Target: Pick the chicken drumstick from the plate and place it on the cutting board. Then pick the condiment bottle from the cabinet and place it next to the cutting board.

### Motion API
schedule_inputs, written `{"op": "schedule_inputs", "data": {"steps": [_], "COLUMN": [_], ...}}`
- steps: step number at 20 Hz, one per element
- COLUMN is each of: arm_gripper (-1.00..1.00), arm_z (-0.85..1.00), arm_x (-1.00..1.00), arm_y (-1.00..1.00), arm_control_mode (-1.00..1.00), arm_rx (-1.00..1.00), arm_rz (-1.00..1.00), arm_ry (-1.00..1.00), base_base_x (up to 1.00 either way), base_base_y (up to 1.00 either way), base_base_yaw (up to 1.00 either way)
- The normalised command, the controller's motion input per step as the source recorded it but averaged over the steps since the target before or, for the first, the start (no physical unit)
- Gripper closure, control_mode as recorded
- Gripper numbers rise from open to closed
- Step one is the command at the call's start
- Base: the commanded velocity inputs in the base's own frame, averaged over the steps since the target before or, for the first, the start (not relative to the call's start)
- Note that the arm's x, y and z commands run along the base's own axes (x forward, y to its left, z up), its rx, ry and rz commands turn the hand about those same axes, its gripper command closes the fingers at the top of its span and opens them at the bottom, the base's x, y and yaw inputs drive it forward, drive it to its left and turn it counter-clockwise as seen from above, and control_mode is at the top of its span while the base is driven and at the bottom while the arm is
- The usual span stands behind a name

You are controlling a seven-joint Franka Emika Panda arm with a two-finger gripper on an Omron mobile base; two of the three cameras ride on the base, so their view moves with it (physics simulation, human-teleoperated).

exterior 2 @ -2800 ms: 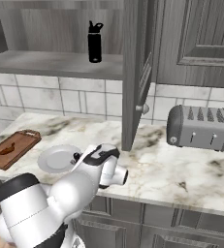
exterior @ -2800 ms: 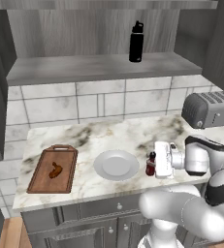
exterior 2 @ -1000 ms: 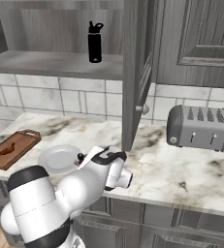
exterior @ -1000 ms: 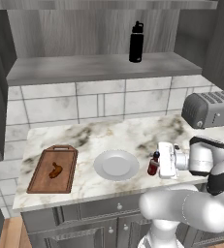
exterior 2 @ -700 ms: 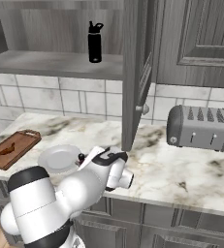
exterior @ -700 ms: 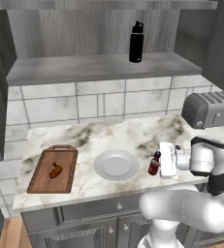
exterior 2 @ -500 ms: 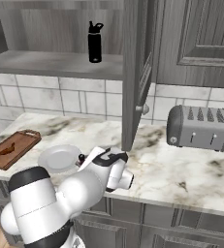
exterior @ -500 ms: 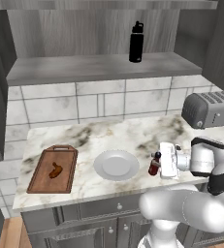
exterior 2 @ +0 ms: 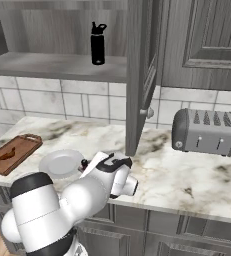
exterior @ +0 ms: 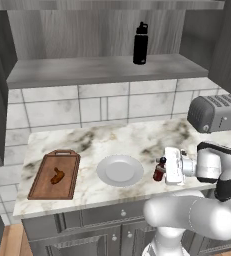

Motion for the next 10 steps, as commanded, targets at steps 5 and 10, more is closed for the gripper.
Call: {"op": "schedule_inputs", "data": {"steps": [5,10], "arm_gripper": [-1.0,-1.0], "arm_z": [-0.14,-0.09], "arm_x": [0.0,0.0], "arm_y": [0.0,0.0], "arm_control_mode": [-1.0,-1.0], "arm_rx": [0.0,0.0], "arm_rz": [0.0,0.0], "arm_ry": [0.0,0.0], "base_base_x": [0.0,0.0], "base_base_y": [0.0,0.0], "base_base_yaw": [0.0,0.0]}}
